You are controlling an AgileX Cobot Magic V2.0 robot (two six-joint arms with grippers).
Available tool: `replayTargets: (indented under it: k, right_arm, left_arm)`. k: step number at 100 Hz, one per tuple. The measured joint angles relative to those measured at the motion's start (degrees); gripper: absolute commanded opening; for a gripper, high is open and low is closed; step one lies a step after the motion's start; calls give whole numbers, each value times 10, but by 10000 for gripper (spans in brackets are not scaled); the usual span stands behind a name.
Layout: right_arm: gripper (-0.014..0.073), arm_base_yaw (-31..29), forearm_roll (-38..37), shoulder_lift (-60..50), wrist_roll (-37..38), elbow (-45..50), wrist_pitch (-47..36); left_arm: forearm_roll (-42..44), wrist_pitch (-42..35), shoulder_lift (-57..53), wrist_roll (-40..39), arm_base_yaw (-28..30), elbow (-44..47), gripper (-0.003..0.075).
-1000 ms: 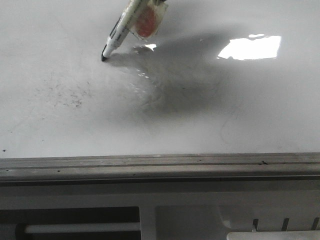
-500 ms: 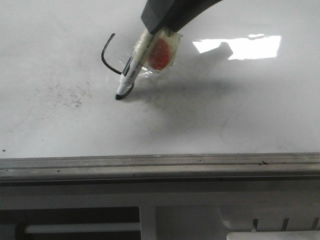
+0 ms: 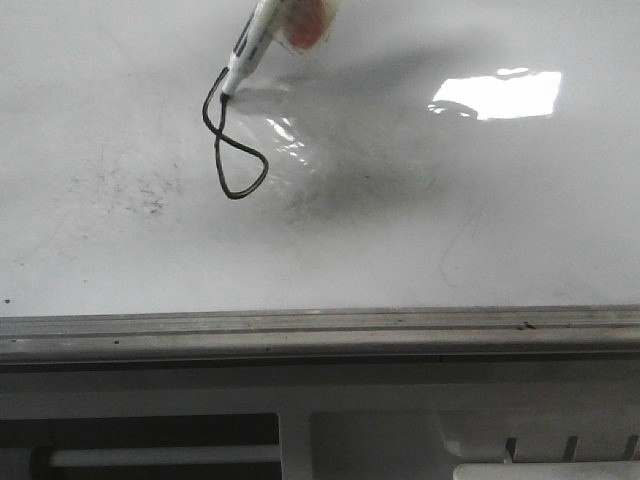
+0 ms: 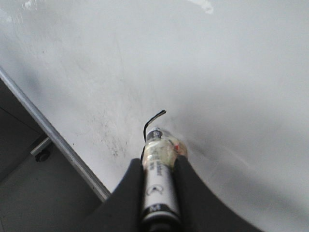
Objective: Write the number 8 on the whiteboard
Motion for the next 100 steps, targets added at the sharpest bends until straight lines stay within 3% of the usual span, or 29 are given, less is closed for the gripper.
replayTargets:
  k: [34, 52, 69, 100]
  right_arm:
    - [-63, 0, -7, -1, 0, -6, -15]
    - [-63, 34, -17, -17, -1, -6, -2]
    - [-63, 74, -17, -19, -1, -6, 30]
    - [-63, 107, -18, -11, 4, -6, 73]
  left_arm:
    - [0, 0, 0, 0, 0, 0, 295]
    - [11, -3, 8, 0, 0, 0, 295]
    - [66, -38, 63, 0, -29, 0, 295]
    - [75, -109, 200, 0, -64, -13, 295]
